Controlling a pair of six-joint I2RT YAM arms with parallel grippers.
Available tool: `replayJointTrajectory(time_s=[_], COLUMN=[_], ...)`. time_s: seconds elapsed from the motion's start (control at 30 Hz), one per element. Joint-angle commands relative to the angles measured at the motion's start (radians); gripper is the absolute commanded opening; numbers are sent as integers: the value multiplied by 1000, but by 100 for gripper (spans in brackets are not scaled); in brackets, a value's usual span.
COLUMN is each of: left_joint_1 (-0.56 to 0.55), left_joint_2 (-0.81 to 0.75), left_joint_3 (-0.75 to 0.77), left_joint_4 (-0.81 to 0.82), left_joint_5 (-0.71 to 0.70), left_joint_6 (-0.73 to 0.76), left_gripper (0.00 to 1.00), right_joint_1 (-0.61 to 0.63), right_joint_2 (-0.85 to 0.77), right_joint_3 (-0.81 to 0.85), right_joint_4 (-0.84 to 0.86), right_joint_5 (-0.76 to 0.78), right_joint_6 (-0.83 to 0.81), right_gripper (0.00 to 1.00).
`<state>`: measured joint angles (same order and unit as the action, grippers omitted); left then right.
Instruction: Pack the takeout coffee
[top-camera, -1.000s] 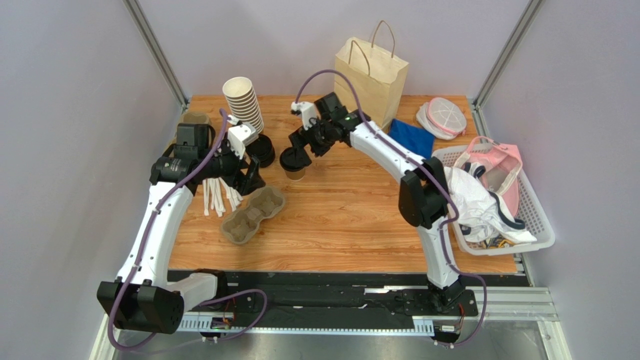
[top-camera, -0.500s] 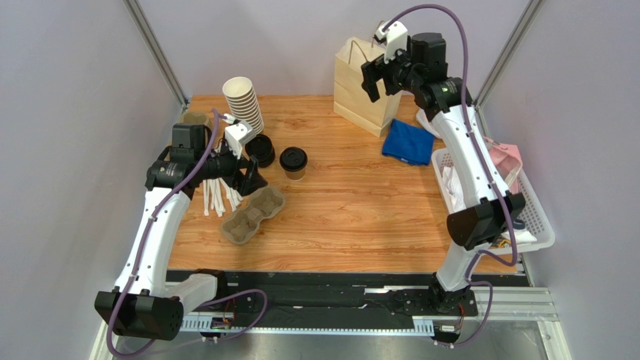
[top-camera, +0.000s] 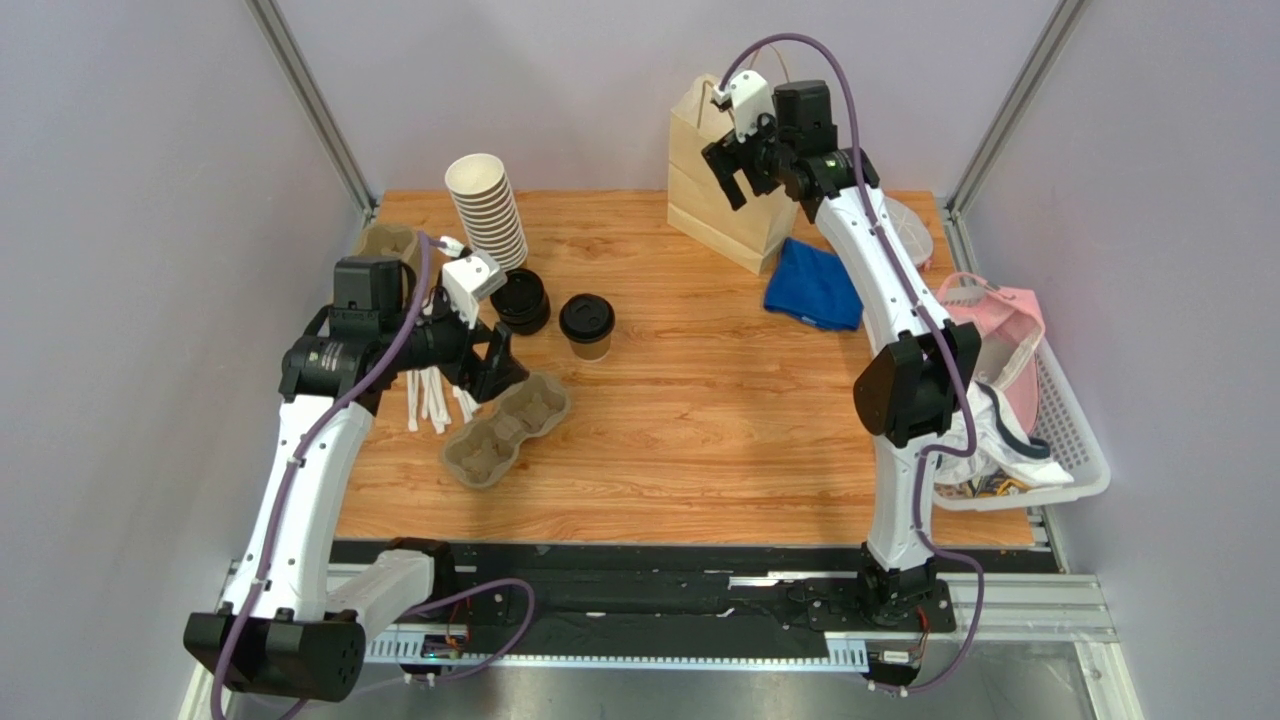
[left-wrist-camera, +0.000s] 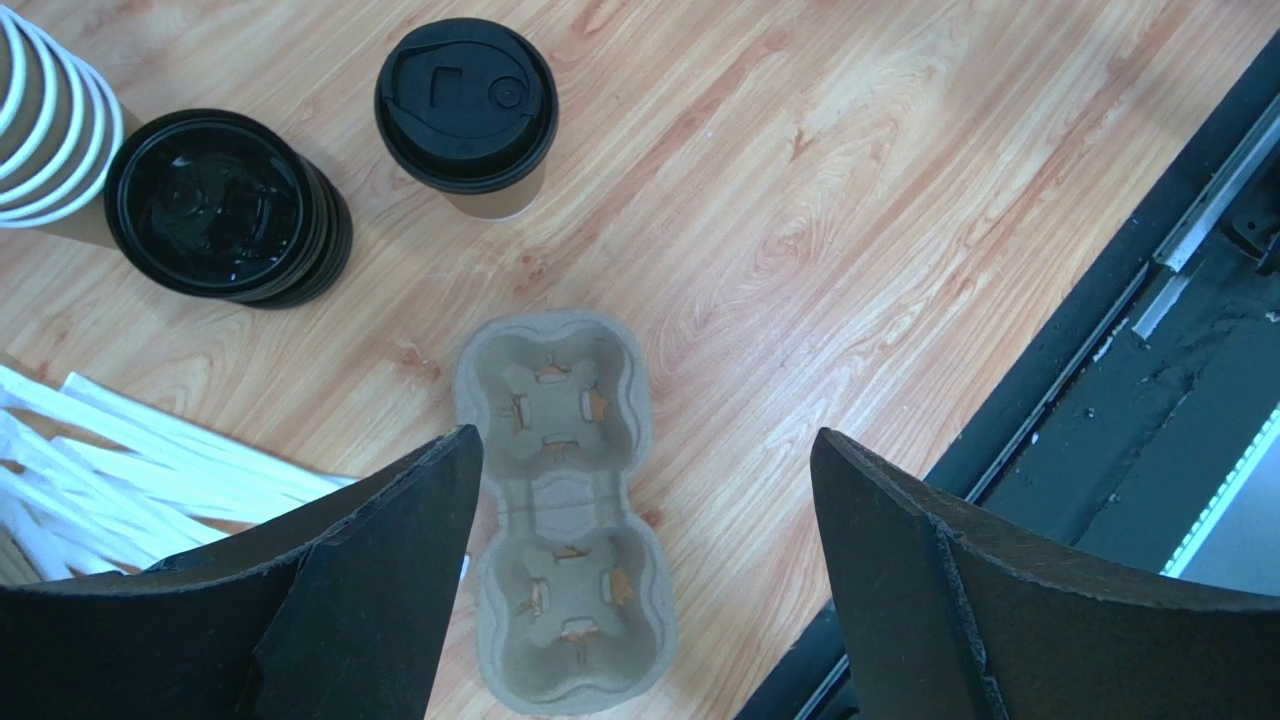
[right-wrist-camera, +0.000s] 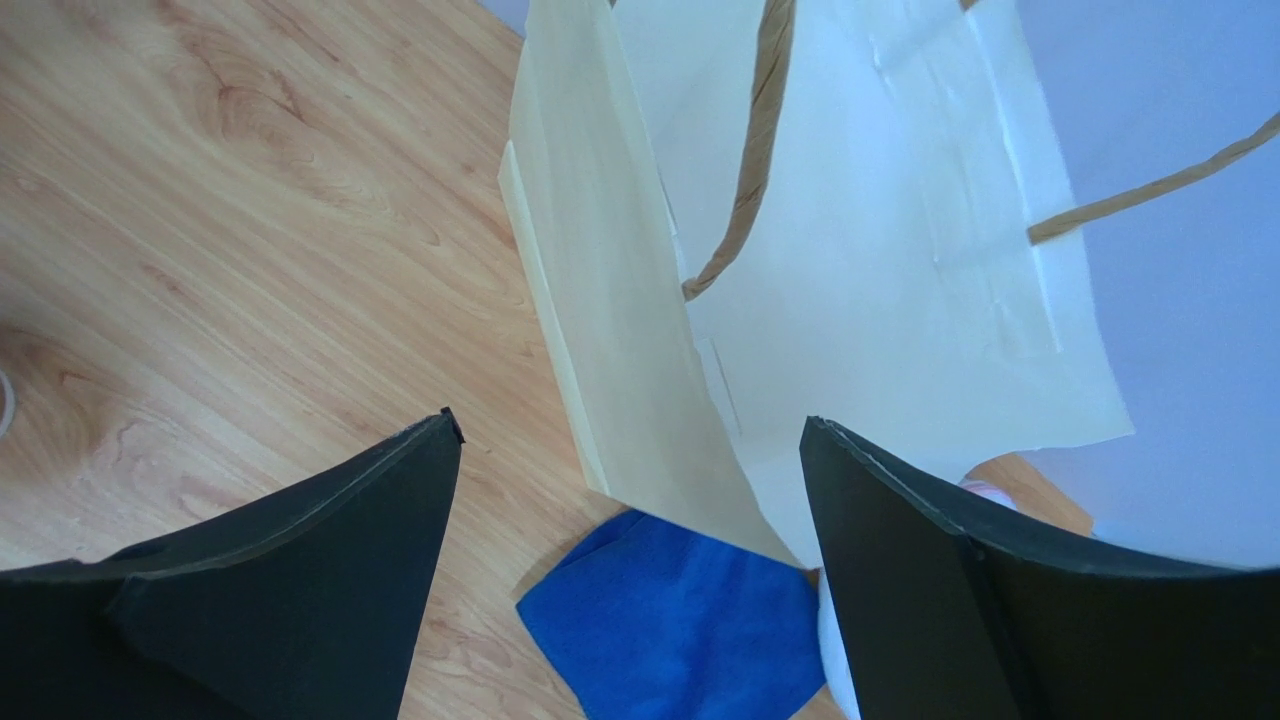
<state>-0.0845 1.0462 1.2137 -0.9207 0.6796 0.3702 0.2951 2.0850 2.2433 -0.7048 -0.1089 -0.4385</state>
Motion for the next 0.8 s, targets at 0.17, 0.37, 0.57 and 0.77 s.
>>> replayJointTrajectory(time_s=[0.17, 0.37, 0.57, 0.77], left_joint_1=[5, 5, 5, 5], left_joint_2=[-43, -55, -57, -67], left_joint_3=[-10, -2, 9, 52], left_joint_4=[10, 29, 59, 79], left_joint_5=[-26, -57, -66, -103], left_joint_6=[21, 26, 10, -17], left_gripper=[89, 88, 88, 88], right_joint_1=[-4, -2, 9, 65], right_joint_2=[41, 53, -28, -201], right_joint_3=[50, 85, 125, 107], right_joint_4=[79, 28, 8, -45], right_joint_5=[23, 9, -11, -23], right_joint_6=[-109, -147, -146, -154], right_gripper=[67, 33, 0, 0])
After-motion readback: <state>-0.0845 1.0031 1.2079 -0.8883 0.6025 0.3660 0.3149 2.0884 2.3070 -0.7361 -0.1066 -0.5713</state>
